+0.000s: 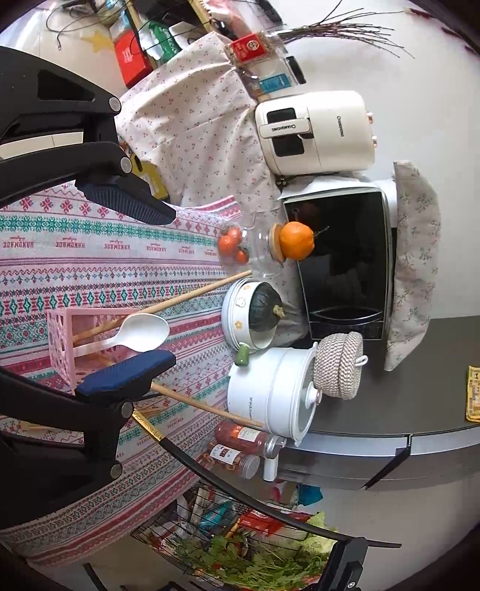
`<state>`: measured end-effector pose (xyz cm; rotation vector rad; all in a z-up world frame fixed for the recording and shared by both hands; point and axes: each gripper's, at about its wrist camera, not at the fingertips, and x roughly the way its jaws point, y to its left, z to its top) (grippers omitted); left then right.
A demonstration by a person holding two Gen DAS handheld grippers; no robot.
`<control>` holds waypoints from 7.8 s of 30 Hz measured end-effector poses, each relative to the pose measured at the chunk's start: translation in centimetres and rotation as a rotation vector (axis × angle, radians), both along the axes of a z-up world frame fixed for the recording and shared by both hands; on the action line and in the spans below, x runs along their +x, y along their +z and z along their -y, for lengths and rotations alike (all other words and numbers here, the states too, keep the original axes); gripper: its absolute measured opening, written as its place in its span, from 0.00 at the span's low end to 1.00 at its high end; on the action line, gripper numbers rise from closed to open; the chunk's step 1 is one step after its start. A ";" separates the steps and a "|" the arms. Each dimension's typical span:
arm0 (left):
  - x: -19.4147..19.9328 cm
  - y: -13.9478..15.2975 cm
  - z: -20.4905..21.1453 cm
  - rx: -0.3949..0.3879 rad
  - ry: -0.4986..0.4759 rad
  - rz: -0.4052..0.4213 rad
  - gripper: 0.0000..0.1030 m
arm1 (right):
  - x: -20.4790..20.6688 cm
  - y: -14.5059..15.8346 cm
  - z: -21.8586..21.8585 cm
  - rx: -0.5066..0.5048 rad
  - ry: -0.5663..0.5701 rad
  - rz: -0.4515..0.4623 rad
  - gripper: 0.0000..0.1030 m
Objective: Organize utensils
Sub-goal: 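Drop the white spoon into the basket with the left tool while the right tool drops the black chopstick, then lower the left tool onto the red spoon and close on it, then lift the red spoon with the left tool while the right tool closes on a bamboo chopstick, then carry the red spoon into the pink basket and open the left tool while the right tool lifts its chopstick, then lower the bamboo chopstick into the pink basket and open the right tool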
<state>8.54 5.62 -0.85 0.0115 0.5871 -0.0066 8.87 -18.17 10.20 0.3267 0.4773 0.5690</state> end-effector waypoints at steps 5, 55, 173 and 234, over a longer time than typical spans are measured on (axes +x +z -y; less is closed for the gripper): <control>0.4 -1.6 -2.2 -0.031 0.042 -0.137 0.74 | 1.6 -1.8 -2.4 -0.017 0.033 -0.060 0.04; -1.5 -4.3 5.1 -0.065 -0.296 -0.410 0.74 | 2.3 -10.6 7.0 -0.210 -0.145 -0.427 0.67; 0.7 1.8 -0.8 -0.203 -0.139 0.211 0.10 | 2.0 -12.6 2.2 -0.325 -0.154 -0.321 0.04; -0.6 0.5 -7.4 -0.139 -0.006 -0.190 0.53 | 3.4 -10.2 -14.5 -0.243 -0.268 0.217 0.05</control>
